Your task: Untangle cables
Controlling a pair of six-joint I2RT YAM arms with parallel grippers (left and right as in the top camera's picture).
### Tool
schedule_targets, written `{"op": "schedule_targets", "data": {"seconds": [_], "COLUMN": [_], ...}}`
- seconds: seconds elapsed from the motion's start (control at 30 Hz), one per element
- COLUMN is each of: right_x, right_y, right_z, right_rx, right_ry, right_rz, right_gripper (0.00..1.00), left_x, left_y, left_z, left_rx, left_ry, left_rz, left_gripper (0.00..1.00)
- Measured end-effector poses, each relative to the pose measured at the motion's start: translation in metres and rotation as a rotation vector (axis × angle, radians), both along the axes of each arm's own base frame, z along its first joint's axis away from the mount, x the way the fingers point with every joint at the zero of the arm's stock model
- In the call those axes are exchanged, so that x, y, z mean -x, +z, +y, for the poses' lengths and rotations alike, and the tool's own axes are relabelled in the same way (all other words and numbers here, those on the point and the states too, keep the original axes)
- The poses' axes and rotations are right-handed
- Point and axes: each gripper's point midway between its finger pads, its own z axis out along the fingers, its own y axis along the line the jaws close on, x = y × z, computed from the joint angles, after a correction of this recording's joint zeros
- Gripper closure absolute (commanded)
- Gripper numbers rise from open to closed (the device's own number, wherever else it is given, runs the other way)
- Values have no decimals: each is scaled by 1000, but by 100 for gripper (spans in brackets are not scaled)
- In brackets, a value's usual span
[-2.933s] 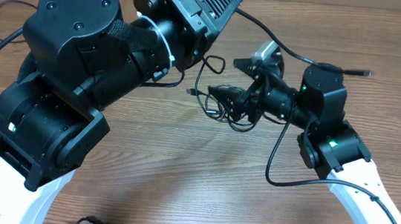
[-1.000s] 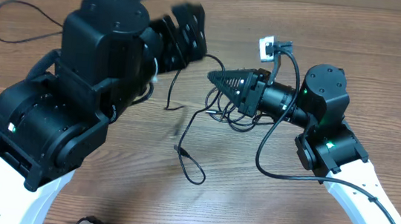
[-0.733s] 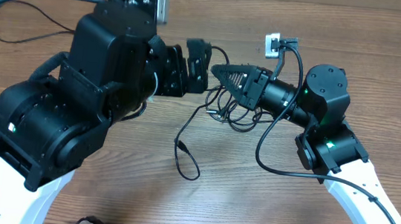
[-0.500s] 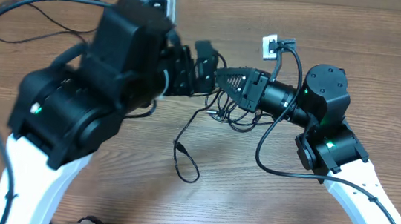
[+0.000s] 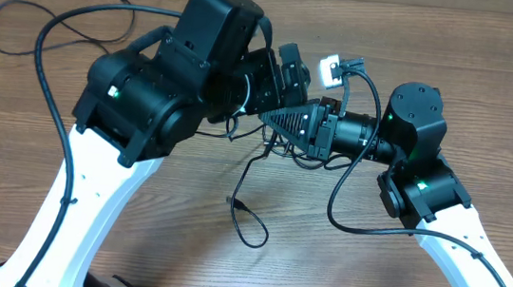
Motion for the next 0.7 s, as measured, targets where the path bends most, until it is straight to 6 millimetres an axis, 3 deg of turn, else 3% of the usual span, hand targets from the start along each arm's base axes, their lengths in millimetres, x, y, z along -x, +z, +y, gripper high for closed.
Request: {"op": "schedule_targets", "data": {"seconds": [0.3, 0.53, 0.67, 0.7], "right_x": [0, -6, -10, -11], "right_y": [1, 1, 1, 1], "right_z": [0, -1, -2, -3], "right_rx": [0, 5, 7, 7], "right_ry": [3, -34, -58, -63], "right_rz": [-23, -27, -29, -30], "right_gripper": [96, 96, 96, 96], "left_x": [-2, -20, -20, -20], "left_y": [-1, -5, -6, -7], "left_z": [2, 28, 27, 26], "left_rx": [52, 87, 102, 109], "left_ry": [43, 142, 139, 137], "left_rz": [56, 103, 122, 132], "left_gripper": [0, 0, 0, 5]}}
